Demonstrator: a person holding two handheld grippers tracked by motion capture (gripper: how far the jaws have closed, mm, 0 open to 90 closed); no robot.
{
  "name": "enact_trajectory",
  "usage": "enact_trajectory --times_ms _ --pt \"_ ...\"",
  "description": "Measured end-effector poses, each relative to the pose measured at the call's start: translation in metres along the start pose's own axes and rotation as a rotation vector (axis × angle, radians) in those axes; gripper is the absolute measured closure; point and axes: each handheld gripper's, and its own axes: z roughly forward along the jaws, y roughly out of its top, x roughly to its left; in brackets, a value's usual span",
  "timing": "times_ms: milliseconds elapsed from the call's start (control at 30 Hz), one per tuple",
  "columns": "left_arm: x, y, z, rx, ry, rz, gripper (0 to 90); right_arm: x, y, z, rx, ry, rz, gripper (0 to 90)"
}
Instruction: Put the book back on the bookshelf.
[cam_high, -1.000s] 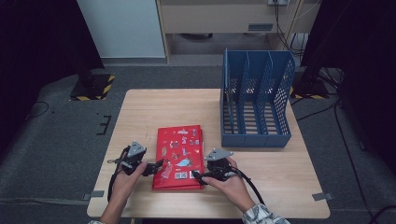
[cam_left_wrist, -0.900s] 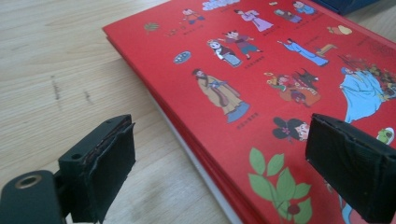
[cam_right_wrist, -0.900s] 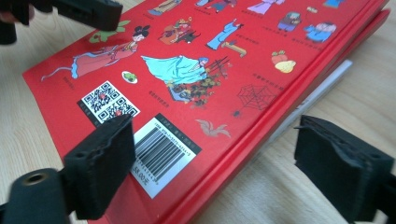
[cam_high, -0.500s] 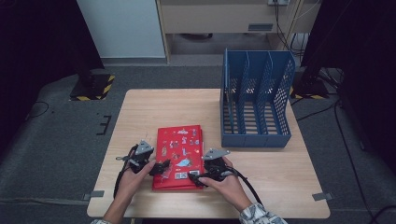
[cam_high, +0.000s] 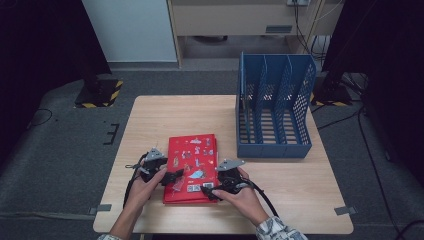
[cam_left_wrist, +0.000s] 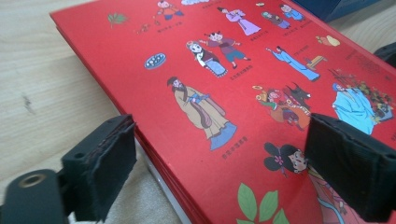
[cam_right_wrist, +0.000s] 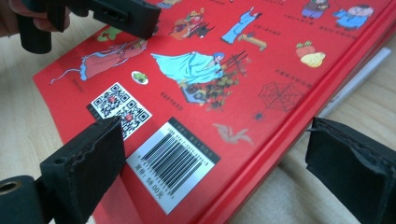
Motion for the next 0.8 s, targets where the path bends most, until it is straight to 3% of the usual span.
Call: enact_trajectory --times_ms 133,500,633,800 --pt "-0.004 0.0 -0.002 0.002 0.019 0.018 13.8 0.005 -0.005 -0.005 0.009 0.011 -0.01 5.7" --pt "-0.01 0.001 0.0 0.009 -0.023 0.044 15.1 0.009 -0.012 -0.018 0.037 0.011 -0.015 6.0" --pt "-0.005 0.002 0.002 0.015 -0.046 0.026 13.6 0.001 -0.008 -0.015 0.017 0.002 -0.019 6.8" --pt "-0.002 0.006 0.008 0.018 -0.047 0.03 9.9 -0.014 0.006 -0.001 0.023 -0.002 0.022 4.1"
